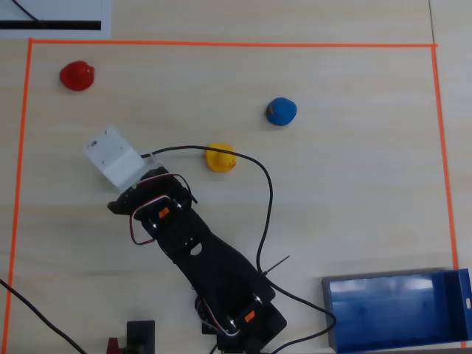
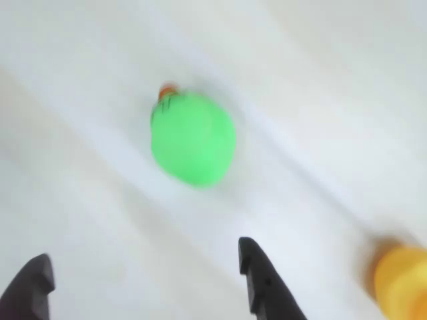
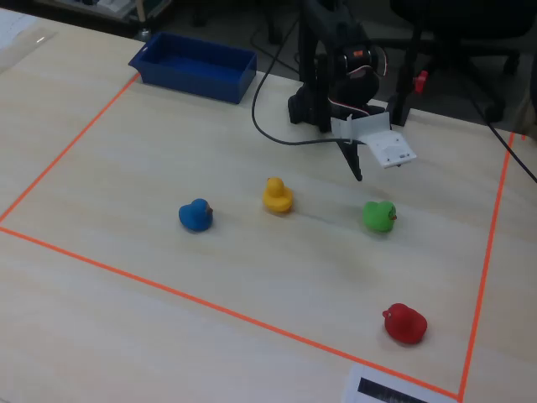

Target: Grasp green duck and put it into box.

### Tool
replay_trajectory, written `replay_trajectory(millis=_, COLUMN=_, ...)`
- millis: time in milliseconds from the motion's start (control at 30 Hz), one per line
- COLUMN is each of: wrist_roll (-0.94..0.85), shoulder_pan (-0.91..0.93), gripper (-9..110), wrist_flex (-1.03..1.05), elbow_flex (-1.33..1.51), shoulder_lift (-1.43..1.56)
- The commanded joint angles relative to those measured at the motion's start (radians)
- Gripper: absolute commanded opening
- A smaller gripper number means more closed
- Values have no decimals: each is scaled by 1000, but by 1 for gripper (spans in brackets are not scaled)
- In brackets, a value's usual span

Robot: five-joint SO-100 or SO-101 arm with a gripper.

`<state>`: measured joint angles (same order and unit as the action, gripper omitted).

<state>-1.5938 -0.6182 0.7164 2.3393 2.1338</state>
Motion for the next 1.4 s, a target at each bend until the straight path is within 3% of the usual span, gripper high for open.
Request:
replay_trajectory(millis=0, wrist_roll=2, shoulder_pan=-3, gripper=38, wrist_flex=-83, elbow_flex=-109, shoulder_lift=-100)
replay_trajectory(millis=267, wrist_roll=3, shoulder_pan=23, gripper=38, wrist_flex=-215, elbow_flex=-236, shoulder_lift=-302)
replay_trajectory(millis=667, wrist_roll=3, shoulder_pan=21, gripper=36, wrist_flex=-304, elbow_flex=-181, shoulder_lift=-414)
replay_trajectory(millis=1367, wrist_roll=32, shoulder_pan=29, gripper=35, wrist_flex=-334, elbow_flex=-224, shoulder_lift=-572)
